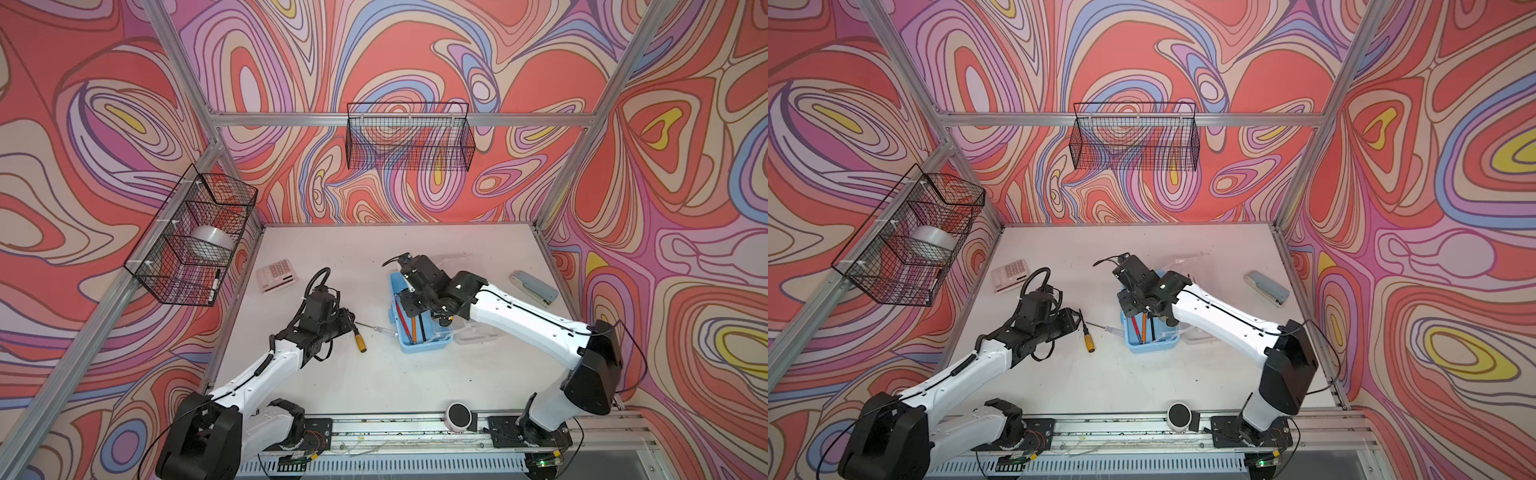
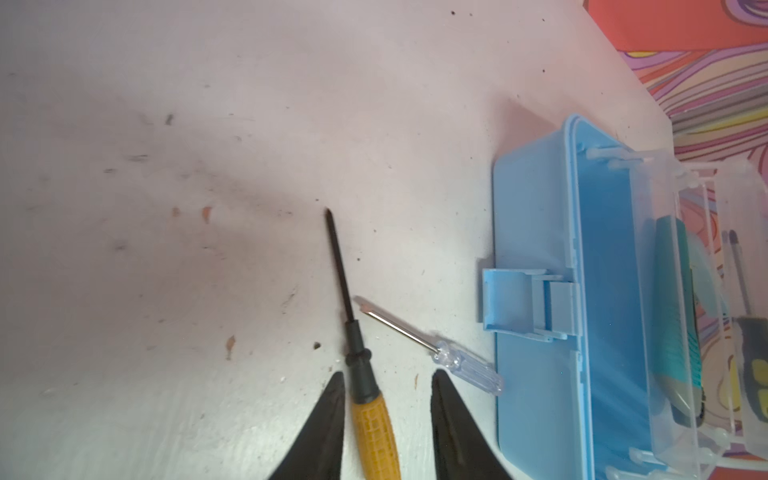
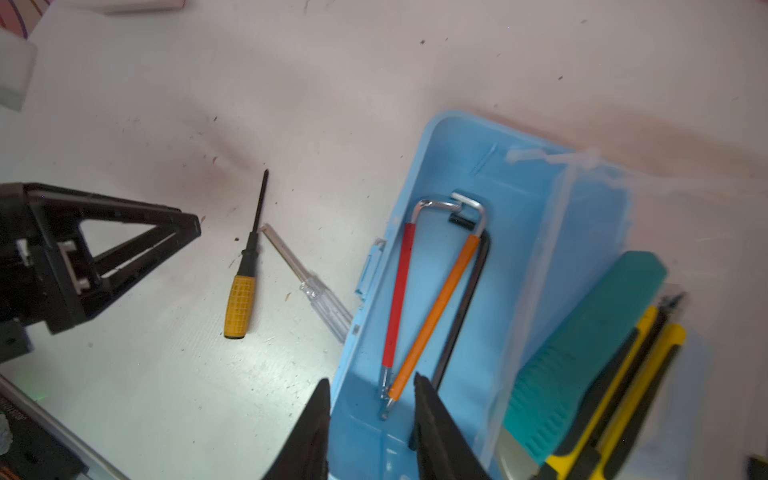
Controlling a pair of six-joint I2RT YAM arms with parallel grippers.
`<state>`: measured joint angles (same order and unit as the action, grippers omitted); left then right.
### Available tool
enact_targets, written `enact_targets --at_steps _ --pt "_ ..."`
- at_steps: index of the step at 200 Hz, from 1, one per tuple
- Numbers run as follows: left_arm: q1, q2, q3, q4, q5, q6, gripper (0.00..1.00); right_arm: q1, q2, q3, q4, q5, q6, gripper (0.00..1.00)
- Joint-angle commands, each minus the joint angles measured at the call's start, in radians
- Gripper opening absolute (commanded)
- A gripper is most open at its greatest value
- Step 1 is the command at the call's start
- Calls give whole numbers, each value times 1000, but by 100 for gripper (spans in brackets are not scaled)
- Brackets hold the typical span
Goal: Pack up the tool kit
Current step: 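Move the right gripper back over the yellow-handled screwdriver and lower, then close the right gripper on the yellow-handled screwdriver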
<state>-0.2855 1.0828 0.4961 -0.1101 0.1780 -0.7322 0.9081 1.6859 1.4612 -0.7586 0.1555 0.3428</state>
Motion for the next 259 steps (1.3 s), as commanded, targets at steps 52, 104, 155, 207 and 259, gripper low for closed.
enact_targets --at_steps 52,104,155,207,259 --pt "135 -51 -108 45 167 -51 35 161 271 143 84 -85 91 53" --pt "143 -21 -128 99 204 -75 35 172 408 213 72 -72 103 47" --pt "144 -27 -144 103 204 -78 35 171 465 213 105 -83 110 43" --pt "144 -26 -145 98 194 -68 35 172 510 221 107 -84 116 42" --pt "144 -24 -145 89 187 -58 35 171 531 220 115 -86 121 41"
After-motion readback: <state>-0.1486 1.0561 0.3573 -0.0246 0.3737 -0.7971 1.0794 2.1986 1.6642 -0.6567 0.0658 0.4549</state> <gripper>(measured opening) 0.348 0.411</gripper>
